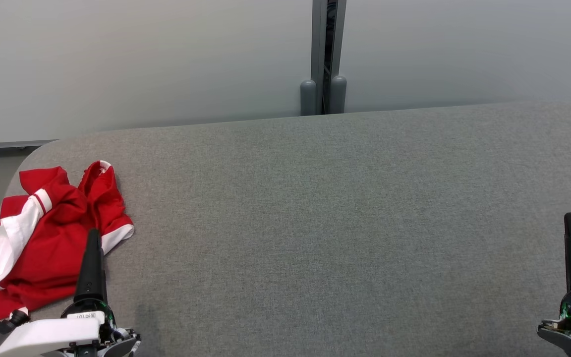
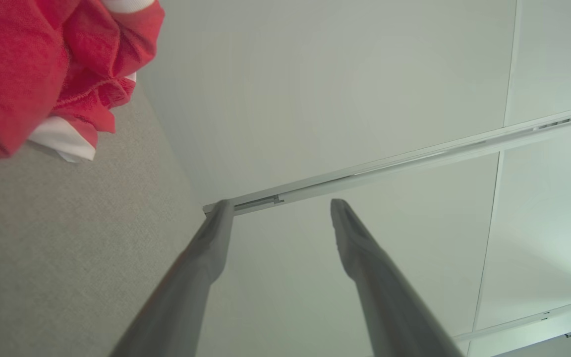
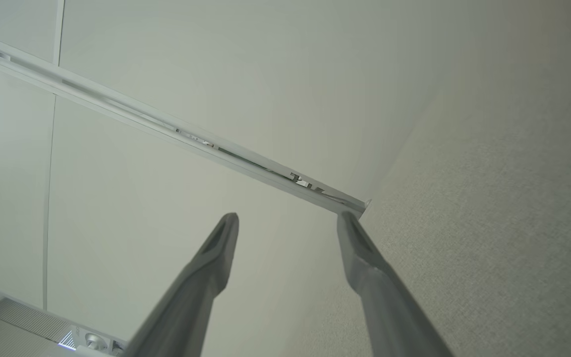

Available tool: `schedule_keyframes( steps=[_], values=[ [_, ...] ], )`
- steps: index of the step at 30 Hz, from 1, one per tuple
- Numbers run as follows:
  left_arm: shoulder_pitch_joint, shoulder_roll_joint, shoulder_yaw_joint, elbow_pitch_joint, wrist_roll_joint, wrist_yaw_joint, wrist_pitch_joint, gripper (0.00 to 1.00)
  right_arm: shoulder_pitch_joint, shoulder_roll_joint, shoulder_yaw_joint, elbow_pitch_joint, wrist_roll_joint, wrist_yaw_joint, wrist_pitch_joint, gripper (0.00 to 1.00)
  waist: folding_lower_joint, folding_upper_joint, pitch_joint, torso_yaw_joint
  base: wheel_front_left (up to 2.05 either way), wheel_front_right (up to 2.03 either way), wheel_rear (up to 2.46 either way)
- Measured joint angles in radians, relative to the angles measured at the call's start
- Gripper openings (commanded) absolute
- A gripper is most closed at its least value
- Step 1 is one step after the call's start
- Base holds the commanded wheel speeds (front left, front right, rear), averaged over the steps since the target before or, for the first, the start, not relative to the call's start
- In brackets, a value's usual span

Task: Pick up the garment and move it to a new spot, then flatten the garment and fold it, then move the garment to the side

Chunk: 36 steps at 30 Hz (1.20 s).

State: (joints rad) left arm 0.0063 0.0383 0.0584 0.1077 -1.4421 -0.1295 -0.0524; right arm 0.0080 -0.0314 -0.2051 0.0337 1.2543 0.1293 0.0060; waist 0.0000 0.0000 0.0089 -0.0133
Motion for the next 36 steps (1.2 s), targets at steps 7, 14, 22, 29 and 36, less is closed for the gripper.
schedule_keyframes(
  steps=[7,14,22,29,36],
  values=[
    [-0.020,0.001,0.028,-0.041,0.077,0.000,-0.021,1.00,-0.021,-0.002,0.018,-0.058,-0.181,0.000,-0.029,1.00,0.0000,0.0000,0.005,-0.003,0.00,0.00,0.00],
    [-0.033,0.002,0.036,-0.087,0.149,0.016,-0.042,1.00,-0.042,-0.003,0.043,-0.124,-0.363,0.000,-0.054,1.00,0.0000,0.0000,0.007,-0.006,0.00,0.00,0.00],
    [-0.037,0.003,0.021,-0.155,0.279,0.043,-0.064,1.00,-0.051,-0.004,0.067,-0.179,-0.532,0.000,-0.084,1.00,0.0000,0.0000,0.010,-0.005,0.00,0.00,0.00],
    [-0.057,0.005,-0.049,-0.220,0.480,0.106,-0.082,1.00,-0.060,-0.006,0.083,-0.192,-0.674,0.000,-0.106,1.00,0.0000,0.0000,0.018,-0.005,0.00,0.00,0.00],
    [-0.077,0.005,-0.159,-0.211,0.691,0.172,-0.099,1.00,-0.061,-0.008,0.103,-0.177,-0.833,0.000,-0.130,1.00,0.0000,0.0000,0.024,-0.012,0.00,0.00,0.00]
  ],
)
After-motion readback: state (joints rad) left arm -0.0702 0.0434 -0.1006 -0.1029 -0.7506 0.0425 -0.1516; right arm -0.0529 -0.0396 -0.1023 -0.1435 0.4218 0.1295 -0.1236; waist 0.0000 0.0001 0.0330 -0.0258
